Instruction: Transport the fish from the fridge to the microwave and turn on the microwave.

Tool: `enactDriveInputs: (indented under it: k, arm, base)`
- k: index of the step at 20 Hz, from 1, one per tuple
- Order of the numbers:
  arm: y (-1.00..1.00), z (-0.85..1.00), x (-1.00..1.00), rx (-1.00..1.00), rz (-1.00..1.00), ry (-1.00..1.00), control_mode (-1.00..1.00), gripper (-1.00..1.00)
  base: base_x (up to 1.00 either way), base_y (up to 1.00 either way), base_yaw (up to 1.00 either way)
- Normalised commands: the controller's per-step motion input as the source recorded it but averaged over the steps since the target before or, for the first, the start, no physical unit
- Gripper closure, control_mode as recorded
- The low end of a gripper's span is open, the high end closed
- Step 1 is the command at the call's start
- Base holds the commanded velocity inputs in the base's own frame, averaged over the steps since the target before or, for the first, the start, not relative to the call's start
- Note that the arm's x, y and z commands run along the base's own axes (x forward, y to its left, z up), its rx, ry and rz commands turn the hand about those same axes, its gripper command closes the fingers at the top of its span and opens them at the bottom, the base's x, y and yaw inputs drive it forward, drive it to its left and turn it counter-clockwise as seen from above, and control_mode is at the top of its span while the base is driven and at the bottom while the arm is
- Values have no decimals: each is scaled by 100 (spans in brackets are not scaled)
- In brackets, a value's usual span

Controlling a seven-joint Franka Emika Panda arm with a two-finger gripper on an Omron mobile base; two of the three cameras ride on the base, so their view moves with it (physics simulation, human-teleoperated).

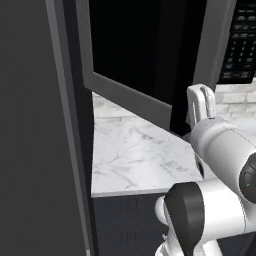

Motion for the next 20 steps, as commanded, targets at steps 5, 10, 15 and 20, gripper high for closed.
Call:
enactDriveInputs:
  k: [5, 10, 15, 20]
  arm:
    - [-14, 6, 52, 1, 0, 0, -100, 100]
    - [-4, 0, 49, 0, -1, 3, -100, 100]
    - [-1, 0, 35, 0, -1, 7, -100, 100]
    - [-2, 0, 32, 0, 0, 2, -100, 100]
  base:
    - [0, 0, 0]
    - [0, 0, 0]
    - [0, 0, 0]
    - [0, 0, 0]
